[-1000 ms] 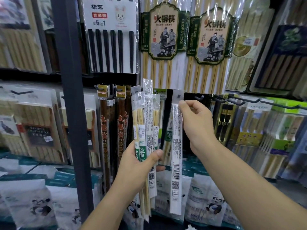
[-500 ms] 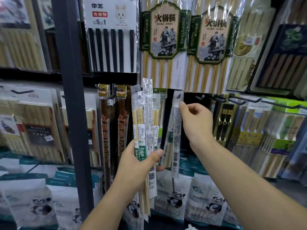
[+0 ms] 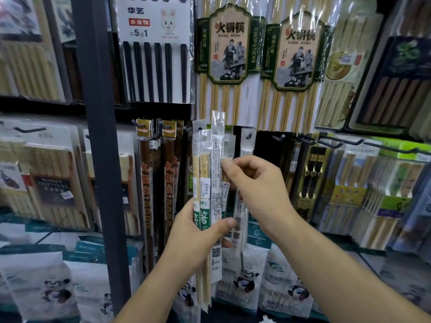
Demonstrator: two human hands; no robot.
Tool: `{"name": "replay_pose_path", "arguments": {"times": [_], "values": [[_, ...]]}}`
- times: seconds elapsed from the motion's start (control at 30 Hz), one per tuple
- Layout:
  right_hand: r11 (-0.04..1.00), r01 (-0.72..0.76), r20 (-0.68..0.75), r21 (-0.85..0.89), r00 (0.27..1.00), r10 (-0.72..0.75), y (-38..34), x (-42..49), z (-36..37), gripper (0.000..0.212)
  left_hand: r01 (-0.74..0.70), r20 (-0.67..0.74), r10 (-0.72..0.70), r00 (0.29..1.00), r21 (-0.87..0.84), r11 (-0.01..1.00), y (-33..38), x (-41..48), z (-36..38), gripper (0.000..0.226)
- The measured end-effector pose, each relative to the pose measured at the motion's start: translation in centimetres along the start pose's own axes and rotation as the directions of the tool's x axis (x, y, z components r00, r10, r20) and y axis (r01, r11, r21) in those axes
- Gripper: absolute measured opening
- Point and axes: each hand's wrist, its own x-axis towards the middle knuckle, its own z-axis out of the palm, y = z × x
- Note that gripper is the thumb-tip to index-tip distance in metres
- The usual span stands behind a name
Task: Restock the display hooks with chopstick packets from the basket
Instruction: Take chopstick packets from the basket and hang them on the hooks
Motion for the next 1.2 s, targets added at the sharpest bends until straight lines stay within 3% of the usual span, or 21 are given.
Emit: {"name": "replay_pose_path", "arguments": {"times": [0.13, 0.37, 0.57, 0.63, 0.8, 1.2], "values": [[1.000, -0.003, 0.015, 0.011, 1.000, 0.003, 0.1, 0.1, -0.1, 0.011, -0.004, 0.016, 0.004, 1.000, -0.015, 1.000, 0.0, 0.0, -0.1, 0.039], [0.999, -0.025, -0.098, 0.028, 0.995, 0.028, 0.4, 0.6, -0.6, 0.011, -0.038, -0.042, 0.038, 0.998, 0.022, 0.999, 0.0, 0.3, 0.0, 0.032], [1.000, -0.014, -0.137, 0.022, 0.990, 0.017, 0.5, 1.2, -1.1, 0.007, -0.028, -0.091, 0.039, 0.995, 0.125, 0.992, 0.5, 0.2, 0.3, 0.069], [1.000, -0.013, -0.157, 0.021, 0.987, 0.016, 0.6, 1.3, -1.1, 0.011, -0.044, -0.105, 0.057, 0.993, 0.125, 0.991, 0.1, 0.4, 0.1, 0.061], [0.999, -0.043, -0.243, -0.014, 0.969, 0.039, 0.4, 2.4, -1.8, 0.030, -0.004, -0.181, -0.002, 0.984, -0.033, 0.999, -1.0, 0.6, -0.7, 0.009], [0.992, -0.086, -0.269, -0.095, 0.961, 0.058, 0.3, 4.6, -1.3, 0.034, 0.017, -0.192, -0.034, 0.981, -0.090, 0.996, -0.8, 0.7, -0.6, 0.009]]}}
